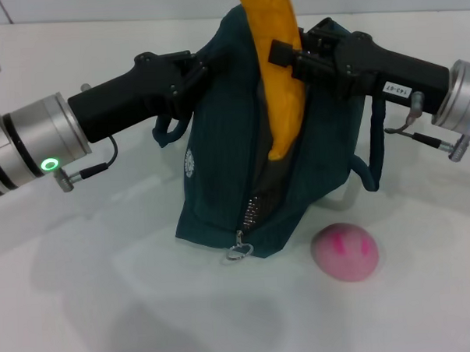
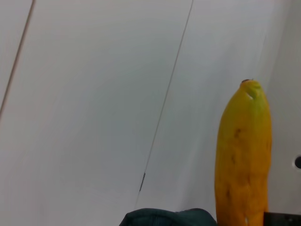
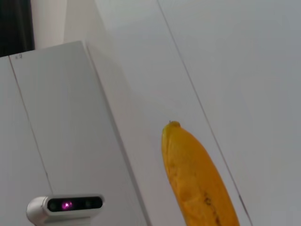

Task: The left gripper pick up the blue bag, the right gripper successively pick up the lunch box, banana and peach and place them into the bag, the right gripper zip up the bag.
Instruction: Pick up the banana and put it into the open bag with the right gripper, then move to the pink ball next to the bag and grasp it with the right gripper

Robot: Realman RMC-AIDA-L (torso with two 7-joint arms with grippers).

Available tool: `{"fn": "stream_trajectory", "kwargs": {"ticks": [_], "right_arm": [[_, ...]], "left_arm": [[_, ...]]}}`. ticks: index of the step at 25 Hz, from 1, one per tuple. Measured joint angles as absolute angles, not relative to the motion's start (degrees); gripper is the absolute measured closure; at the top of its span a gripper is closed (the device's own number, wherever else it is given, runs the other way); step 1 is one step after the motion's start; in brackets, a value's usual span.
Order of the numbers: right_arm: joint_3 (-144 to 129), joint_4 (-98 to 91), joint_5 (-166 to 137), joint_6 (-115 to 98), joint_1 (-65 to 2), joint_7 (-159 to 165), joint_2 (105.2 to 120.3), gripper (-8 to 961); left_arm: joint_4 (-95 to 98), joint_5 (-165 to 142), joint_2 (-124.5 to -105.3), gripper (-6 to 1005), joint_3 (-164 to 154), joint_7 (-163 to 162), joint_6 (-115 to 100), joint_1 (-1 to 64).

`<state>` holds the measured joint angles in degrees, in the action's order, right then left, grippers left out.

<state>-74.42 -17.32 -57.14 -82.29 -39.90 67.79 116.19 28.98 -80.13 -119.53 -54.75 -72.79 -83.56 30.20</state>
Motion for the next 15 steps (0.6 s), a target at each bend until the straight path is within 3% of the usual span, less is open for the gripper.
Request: {"fn": "stream_trajectory", "kwargs": {"ticks": [10, 15], "right_arm": [[-74.29, -18.39, -50.48, -84.54, -36.25, 67.29, 115.80, 472], [-71.20, -21.69, -48.20, -91.00, -29.63, 65.00, 113.41, 261]], "left_arm": [[28.21, -80.06, -119.52, 963, -54.75, -72.34, -83.60, 30.24], [27.85, -80.10, -119.45, 963, -54.72, -72.33, -84.04, 29.93]]}}
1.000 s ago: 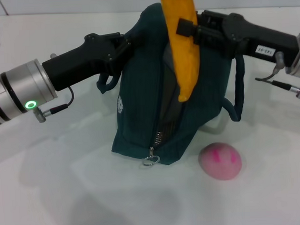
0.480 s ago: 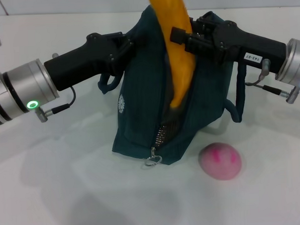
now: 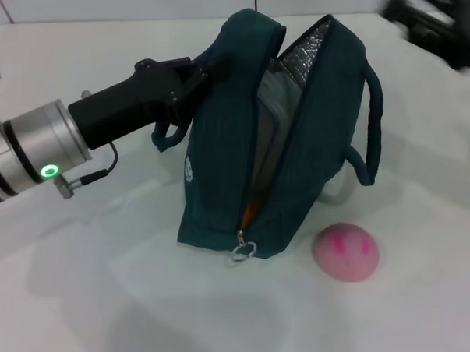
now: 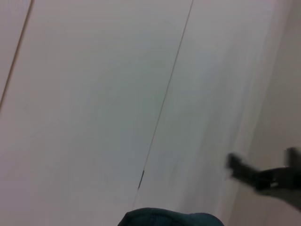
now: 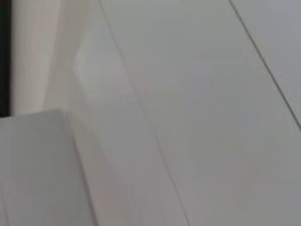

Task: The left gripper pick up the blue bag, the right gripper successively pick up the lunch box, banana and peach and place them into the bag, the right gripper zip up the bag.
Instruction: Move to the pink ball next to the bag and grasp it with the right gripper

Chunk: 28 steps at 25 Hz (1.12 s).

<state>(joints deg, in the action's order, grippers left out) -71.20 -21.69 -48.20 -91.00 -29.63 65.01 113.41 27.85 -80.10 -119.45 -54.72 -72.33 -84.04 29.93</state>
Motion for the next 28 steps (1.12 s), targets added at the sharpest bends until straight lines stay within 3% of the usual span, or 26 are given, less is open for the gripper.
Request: {"fn": "stream_trajectory", "kwargs": {"ticks": [5, 8, 11, 19, 28], "right_arm": [[-70.79, -27.85, -59.31, -101.66, -20.33, 56.99, 109.21, 92], [-70.76, -29.07, -67.69, -102.30, -17.01, 51.16, 108.24, 94], [-70.63, -26.26, -73.32, -100.86, -14.96, 41.99, 109.17, 96], [-71.31, -22.24, -76.62, -90.13, -14.17, 32.11, 114.51, 120], [-72.15, -19.38, -76.57, -84.59, -18.15, 33.90, 115.16, 146]], "left_arm": [[27.85, -80.09, -119.41, 963, -54.59, -72.33, -84.29, 29.32], [27.85, -80.13, -119.33, 963, -54.42, -72.33, -84.28, 28.85], [27.86, -80.28, -119.31, 963, -54.38, -72.30, -84.24, 28.65], [27.97, -80.21, -119.39, 962, -54.67, -72.17, -84.28, 28.67], [27.87, -80.16, -119.53, 962, -54.75, -71.47, -84.28, 28.77]]}}
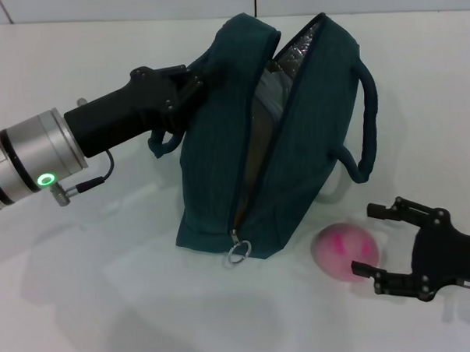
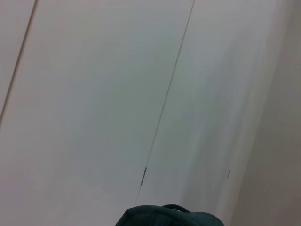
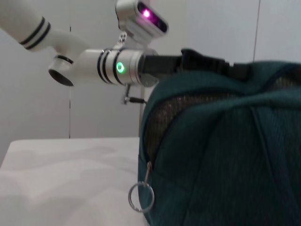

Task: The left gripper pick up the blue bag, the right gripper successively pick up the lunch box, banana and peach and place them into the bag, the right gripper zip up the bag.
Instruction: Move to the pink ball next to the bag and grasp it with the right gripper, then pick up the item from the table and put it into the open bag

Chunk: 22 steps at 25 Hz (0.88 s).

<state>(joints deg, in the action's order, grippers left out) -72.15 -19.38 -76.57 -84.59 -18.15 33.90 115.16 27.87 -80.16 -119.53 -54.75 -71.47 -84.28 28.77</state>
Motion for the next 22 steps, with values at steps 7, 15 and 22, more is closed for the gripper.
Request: {"fn": "stream_trajectory", "kwargs": {"ticks": [7, 15, 22], "right_arm": [[-74.11, -19.43, -77.41, -80.96, -20.00, 38.47, 115.18, 167], [-74.47, -19.99, -79.63, -80.08, -21.61, 42.93, 115.02, 359], [-72.76, -22.22, -79.43, -85.67, -20.30, 41.88, 114.75, 621]], "left_arm": [[27.86, -80.15, -119.53, 962, -54.76, -71.45, -84.28, 28.79], [27.86, -80.15, -119.53, 962, -54.52, -71.45, -84.23, 28.76], [27.86, -80.11, -119.53, 962, -54.41, -71.42, -84.19, 28.85]]}}
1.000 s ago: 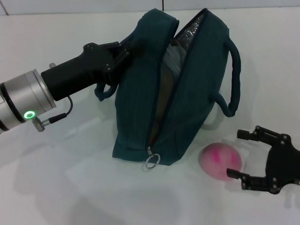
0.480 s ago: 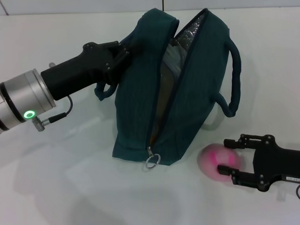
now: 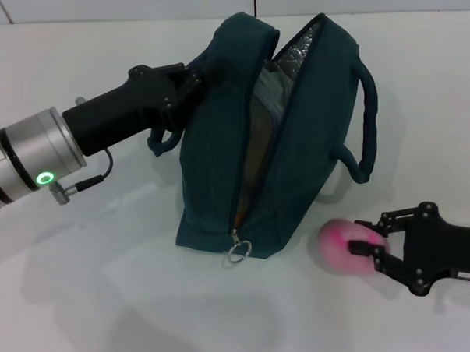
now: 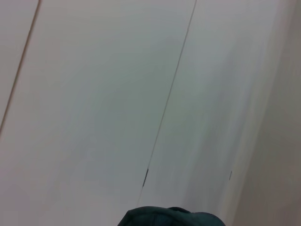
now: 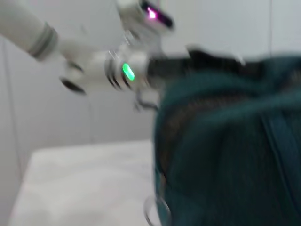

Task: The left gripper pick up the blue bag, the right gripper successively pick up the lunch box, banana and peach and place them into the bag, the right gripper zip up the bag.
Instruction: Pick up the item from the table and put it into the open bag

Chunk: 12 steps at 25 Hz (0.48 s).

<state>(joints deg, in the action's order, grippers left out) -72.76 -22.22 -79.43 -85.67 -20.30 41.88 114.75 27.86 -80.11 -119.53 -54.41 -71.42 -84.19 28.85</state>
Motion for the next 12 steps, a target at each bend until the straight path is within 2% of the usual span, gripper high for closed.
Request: {"fn": "stream_trajectory", "kwargs": {"ticks": [4, 12], "right_arm": [[-72.02, -23.12, -79.38, -93.95, -20.77, 40.95, 114.65, 736], [-67.70, -25.43, -69.53, -102.48, -22.77, 39.59, 115.24, 816]], "left_arm": [[27.86, -80.05, -119.53, 962, -54.34, -71.38, -84.16, 29.17], [27.86, -78.68, -119.53, 962, -54.51, -70.38, -84.17, 29.12]]}}
